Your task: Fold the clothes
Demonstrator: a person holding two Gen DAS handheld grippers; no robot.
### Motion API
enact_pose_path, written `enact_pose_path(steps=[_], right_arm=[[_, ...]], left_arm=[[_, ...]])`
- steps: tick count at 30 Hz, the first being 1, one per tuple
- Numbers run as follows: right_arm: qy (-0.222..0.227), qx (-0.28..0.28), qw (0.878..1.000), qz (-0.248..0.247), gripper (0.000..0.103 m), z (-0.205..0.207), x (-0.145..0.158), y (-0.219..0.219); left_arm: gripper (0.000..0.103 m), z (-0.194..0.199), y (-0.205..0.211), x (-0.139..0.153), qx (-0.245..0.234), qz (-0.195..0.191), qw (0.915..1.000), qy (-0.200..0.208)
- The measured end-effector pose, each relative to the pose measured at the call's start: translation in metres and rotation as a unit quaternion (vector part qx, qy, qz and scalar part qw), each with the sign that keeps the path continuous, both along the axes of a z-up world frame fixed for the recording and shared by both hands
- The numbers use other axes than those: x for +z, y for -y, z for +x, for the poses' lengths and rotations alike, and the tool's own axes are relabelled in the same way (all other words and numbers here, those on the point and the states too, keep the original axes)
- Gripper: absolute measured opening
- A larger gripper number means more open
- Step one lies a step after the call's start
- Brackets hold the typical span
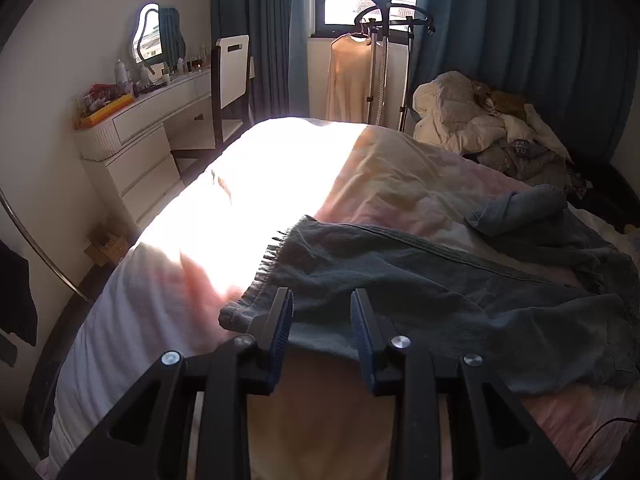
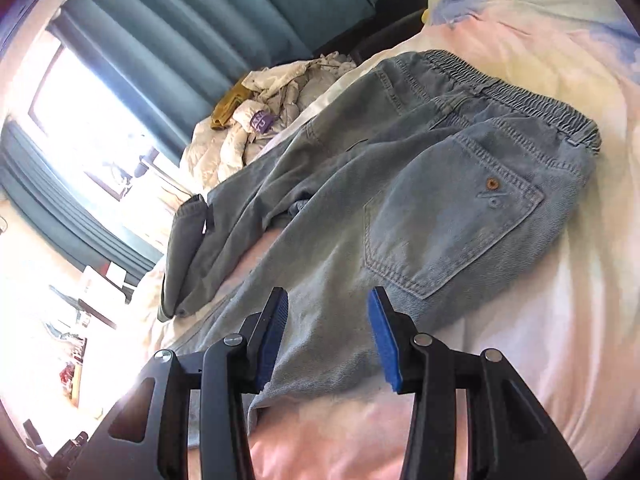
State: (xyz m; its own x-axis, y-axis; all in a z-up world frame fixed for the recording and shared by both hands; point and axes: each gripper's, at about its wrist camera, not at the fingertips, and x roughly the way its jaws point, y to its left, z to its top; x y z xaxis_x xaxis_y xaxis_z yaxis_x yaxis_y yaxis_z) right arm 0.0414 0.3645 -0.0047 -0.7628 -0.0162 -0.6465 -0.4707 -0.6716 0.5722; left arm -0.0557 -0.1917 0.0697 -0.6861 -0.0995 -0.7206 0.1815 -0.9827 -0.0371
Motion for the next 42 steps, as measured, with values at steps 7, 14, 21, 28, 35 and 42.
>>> enact_pose_path(steps=[7,14,21,28,35,42], right_arm=[[-0.002,-0.05,0.999,-0.021,0.043,0.043,0.011,-0.072],[0.02,-0.122,0.991,-0.048,0.052,0.07,-0.02,-0.166],[0.01,-0.148,0.979,-0.14,0.055,0.059,-0.082,-0.235],[-0.033,-0.155,0.968,-0.195,0.053,0.031,-0.123,-0.269],[-0.038,-0.19,0.973,-0.127,0.017,0.013,-0.082,-0.274],[-0.057,-0.186,0.979,-0.055,0.011,0.009,-0.012,-0.272]], left_arm=[[0.031,-0.003,-0.082,0.0,-0.092,0.013,0.9956,-0.012],[0.031,-0.018,-0.173,-0.003,-0.162,0.034,0.9862,-0.013],[0.031,-0.039,-0.255,-0.035,-0.212,0.02,0.977,-0.006],[0.031,-0.049,-0.274,-0.077,-0.224,-0.005,0.9741,0.032],[0.031,-0.051,-0.278,-0.08,-0.227,-0.01,0.9732,0.037],[0.031,-0.042,-0.283,-0.072,-0.233,-0.019,0.9719,0.032]])
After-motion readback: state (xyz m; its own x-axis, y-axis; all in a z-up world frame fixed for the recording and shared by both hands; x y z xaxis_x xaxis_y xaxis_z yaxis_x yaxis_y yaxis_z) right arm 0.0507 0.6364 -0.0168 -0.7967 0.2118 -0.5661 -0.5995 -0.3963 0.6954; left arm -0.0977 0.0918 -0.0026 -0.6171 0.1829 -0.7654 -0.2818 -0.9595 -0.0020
